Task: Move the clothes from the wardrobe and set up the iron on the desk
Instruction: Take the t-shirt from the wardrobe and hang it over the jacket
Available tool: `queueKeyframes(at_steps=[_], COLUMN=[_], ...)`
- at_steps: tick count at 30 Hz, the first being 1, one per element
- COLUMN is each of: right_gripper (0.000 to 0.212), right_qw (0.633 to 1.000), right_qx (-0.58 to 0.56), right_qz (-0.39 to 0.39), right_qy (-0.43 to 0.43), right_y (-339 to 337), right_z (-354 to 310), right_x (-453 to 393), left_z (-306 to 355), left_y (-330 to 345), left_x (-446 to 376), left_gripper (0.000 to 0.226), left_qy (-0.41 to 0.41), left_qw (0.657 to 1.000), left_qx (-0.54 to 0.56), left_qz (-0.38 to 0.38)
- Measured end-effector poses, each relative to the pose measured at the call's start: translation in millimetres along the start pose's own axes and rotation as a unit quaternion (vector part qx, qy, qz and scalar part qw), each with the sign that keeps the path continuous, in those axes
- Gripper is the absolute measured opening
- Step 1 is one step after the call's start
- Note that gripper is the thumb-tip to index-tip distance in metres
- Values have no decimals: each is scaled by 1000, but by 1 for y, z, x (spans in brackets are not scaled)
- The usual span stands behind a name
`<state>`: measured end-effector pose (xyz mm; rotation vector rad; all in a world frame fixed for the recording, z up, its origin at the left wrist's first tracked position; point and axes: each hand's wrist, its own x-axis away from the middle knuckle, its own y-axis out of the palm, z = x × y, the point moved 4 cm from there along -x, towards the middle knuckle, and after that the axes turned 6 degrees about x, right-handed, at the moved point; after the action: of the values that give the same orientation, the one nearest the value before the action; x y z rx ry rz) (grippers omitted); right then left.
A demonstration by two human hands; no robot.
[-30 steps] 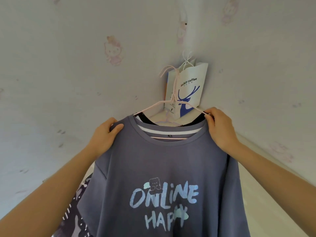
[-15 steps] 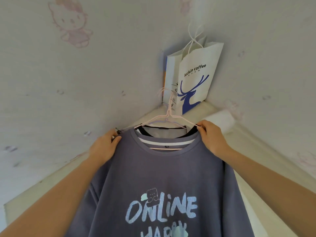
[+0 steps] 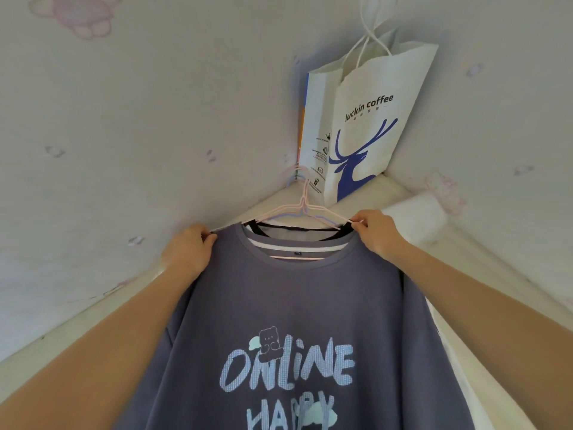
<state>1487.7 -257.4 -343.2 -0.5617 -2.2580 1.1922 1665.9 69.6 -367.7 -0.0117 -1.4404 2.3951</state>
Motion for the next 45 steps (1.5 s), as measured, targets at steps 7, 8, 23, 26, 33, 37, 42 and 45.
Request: queueKeyframes(at_steps=[7, 8, 23, 26, 33, 37, 42, 45], right_gripper=[22, 22, 42, 52, 55, 56, 60, 63], right_qw=[999, 999, 954, 959, 961, 956, 960, 958], right_qx=[-14, -13, 273, 263, 267, 278, 274, 281], right_qz=[43, 53, 77, 60, 11, 7, -2, 6], right_qy=[3, 3, -98, -86, -77, -90, -66, -48], right_y=[15, 18, 34, 39, 57, 73, 98, 111], right_z=[15, 17, 15, 16, 11, 9, 8, 6], right_x=[-11, -10, 30, 50, 118, 169, 232, 270], left_z=[7, 7, 12, 12, 13, 10, -10, -25], left_y=[9, 12, 22, 27, 46, 49, 54, 58], left_x=[-9, -9, 39, 57, 119, 155, 216, 253], left_gripper=[27, 28, 38, 45, 54, 56, 54, 52], left_qy=[4, 2, 103, 154, 192, 193, 196, 224], left_qw=[999, 998, 982, 968, 959, 959, 963, 956], left_qx=[-31, -38, -152, -191, -209, -207, -180, -180], left_qz=[41, 42, 53, 57, -6, -28, -49, -54])
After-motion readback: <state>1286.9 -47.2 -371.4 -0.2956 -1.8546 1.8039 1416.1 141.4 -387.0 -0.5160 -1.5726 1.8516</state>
